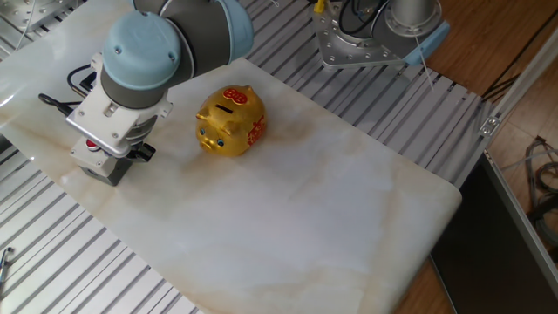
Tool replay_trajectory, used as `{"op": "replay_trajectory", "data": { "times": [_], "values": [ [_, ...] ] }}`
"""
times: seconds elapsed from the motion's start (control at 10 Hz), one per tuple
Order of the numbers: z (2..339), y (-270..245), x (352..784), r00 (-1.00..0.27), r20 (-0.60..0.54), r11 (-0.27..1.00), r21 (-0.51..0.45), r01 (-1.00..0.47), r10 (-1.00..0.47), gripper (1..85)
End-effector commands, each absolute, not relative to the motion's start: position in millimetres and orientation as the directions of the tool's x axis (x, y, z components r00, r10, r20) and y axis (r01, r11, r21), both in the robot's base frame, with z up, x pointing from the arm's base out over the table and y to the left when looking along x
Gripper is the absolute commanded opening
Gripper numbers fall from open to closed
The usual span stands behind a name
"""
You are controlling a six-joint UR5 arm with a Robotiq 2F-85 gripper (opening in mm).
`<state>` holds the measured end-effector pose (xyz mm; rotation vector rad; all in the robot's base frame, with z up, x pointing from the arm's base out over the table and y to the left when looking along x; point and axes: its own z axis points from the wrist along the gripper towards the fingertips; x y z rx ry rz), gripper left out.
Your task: Drop coins into a piggy bank
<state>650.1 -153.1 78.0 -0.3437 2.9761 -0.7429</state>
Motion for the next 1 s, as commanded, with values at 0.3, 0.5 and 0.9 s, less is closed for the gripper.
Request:
{"op": "replay_trajectory", "data": {
  "times": [0.3, 0.5, 0.9],
  "values": [
    [80.3, -153.9, 652.9, -0.975, -0.02, 0.864, -0.468, -0.185, -0.22, 22.3],
    [80.8, -153.6, 652.7, -0.976, -0.023, 0.866, -0.468, -0.179, -0.214, 19.3],
    [80.9, -151.2, 654.6, -0.978, -0.037, 0.871, -0.462, -0.167, -0.207, 15.3]
  ]
}}
